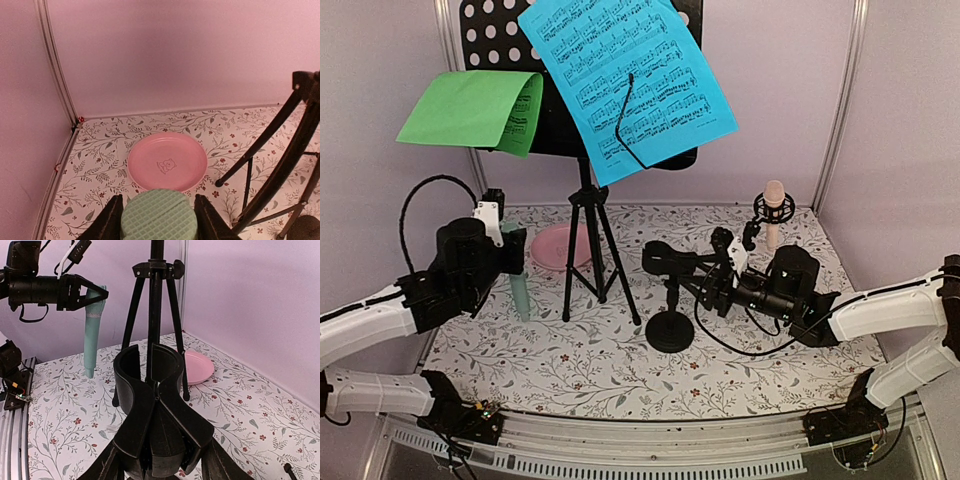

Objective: Pack up the instrument practice props

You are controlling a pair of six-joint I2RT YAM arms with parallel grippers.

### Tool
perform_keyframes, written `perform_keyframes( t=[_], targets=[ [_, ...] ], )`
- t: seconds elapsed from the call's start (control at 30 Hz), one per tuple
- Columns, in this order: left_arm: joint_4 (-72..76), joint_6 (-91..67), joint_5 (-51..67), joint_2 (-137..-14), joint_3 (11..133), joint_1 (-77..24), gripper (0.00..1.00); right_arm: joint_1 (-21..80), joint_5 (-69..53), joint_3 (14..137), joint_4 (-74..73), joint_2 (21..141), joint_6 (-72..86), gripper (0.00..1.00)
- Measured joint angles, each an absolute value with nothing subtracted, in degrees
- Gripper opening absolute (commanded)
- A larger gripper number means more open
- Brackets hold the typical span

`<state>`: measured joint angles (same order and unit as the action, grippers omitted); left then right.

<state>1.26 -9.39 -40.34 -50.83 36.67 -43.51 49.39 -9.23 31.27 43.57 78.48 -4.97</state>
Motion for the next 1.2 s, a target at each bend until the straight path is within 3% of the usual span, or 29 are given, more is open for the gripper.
perform_keyframes(
  t=[0.17, 0.37, 0.63, 0.77, 0.87, 0.97, 1.2],
  targets=[
    [-1.50, -13.08, -28.95, -62.39, 39.38, -32.56, 0.25, 49.15, -4.78, 31.31, 43.35, 78.50, -3.84, 0.01],
    [-3.11, -16.64, -19.42, -74.08, 43.24, -25.76, 0.30, 49.10, -3.16, 32.12, 42.81, 79.02, -3.11, 0.28],
    [-4.38, -18.72, -14.63, -82.94, 46.17, -21.91, 0.29, 49.10, -3.05, 32.77, 41.78, 79.13, -2.79, 0.50],
    [-4.19, -19.49, -13.78, -88.20, 46.68, -20.60, 0.29, 49.10, -3.29, 33.28, 40.93, 79.13, -2.70, 0.67],
    [-4.14, -19.92, -13.32, -92.12, 46.74, -20.27, 0.30, 48.99, -3.29, 33.41, 39.83, 79.13, -2.83, 0.72],
    [-4.19, -20.29, -12.93, -95.98, 47.07, -20.16, 0.36, 48.88, -3.31, 33.41, 38.17, 79.20, -2.87, 0.74],
    [-3.97, -21.26, -13.52, -98.30, 47.53, -20.01, 0.71, 48.69, -3.31, 33.41, 36.69, 79.24, -2.87, 0.78]
  ],
)
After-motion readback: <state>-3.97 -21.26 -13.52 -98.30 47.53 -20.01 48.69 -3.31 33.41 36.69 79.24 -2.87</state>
